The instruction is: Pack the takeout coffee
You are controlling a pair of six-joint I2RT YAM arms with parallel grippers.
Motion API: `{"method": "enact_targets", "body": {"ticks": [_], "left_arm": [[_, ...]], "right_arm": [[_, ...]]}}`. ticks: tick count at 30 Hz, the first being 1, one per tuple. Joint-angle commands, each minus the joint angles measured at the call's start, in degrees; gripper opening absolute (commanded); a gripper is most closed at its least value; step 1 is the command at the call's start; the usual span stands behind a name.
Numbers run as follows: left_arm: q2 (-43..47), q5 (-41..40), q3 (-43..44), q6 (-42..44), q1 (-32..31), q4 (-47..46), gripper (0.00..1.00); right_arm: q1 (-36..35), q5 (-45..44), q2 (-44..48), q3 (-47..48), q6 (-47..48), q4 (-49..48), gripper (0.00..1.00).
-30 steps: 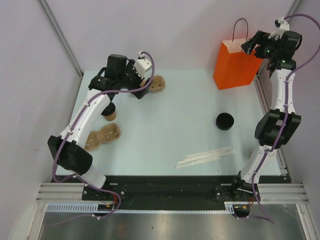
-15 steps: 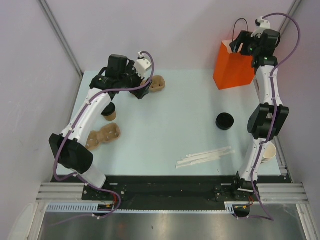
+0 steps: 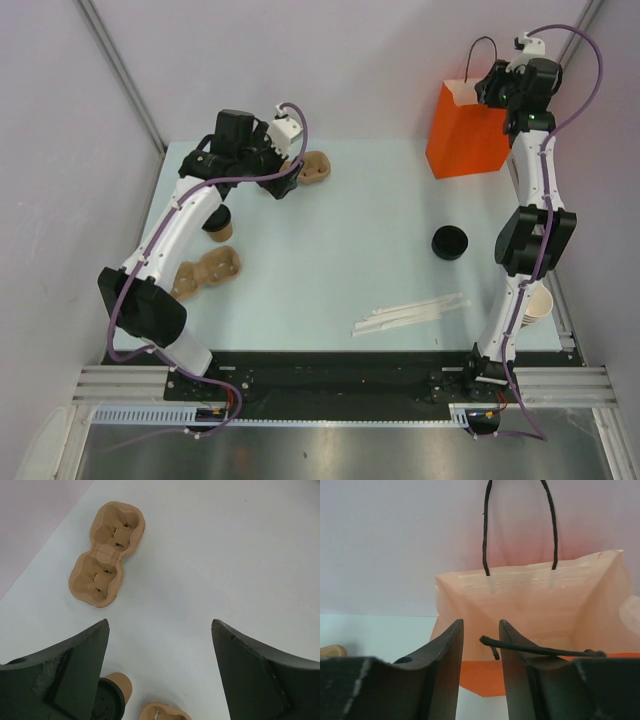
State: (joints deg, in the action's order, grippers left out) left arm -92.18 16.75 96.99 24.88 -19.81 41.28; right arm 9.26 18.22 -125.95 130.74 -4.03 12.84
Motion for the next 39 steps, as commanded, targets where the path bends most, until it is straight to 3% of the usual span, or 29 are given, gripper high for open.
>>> {"method": "enact_targets", "body": {"ticks": [1,6,9,25,32,39], "left_arm": [[-0.01,0.39,1.45,-1.07,0.48,-0.32,0.88],[-0.19,0.38,1.97,-1.59,0.74,0.12,0.88],[-0.45,0.82,2.94,-2.03,1.18,1.08,0.88],[-0.46,4.34,3.38,-5.46,4.69,1.88,0.88],[-0.19,9.17,3.29,-9.58,9.26,2.05,0.88],[3.05,12.78,0.14,-12.49,13.74,-0.05,0.88]], "right_arm": [[0.68,-0.82,-0.35,3.12,0.17,-3.09,0.34],[0.41,2.52,-0.61,3.65,0.25,-3.61,0.09],[0.5,3.75,-0.35,3.38,-0.01,-4.75,0.0],[-0.46,23.43,3.6,-2.59,-8.8,-12.23,0.0],[-5.73,29.32,6.68,-2.24,-10.12,-11.61,0.0],[-12.32,34.77,11.07,-3.03,-10.29,-4.07,0.0]]}}
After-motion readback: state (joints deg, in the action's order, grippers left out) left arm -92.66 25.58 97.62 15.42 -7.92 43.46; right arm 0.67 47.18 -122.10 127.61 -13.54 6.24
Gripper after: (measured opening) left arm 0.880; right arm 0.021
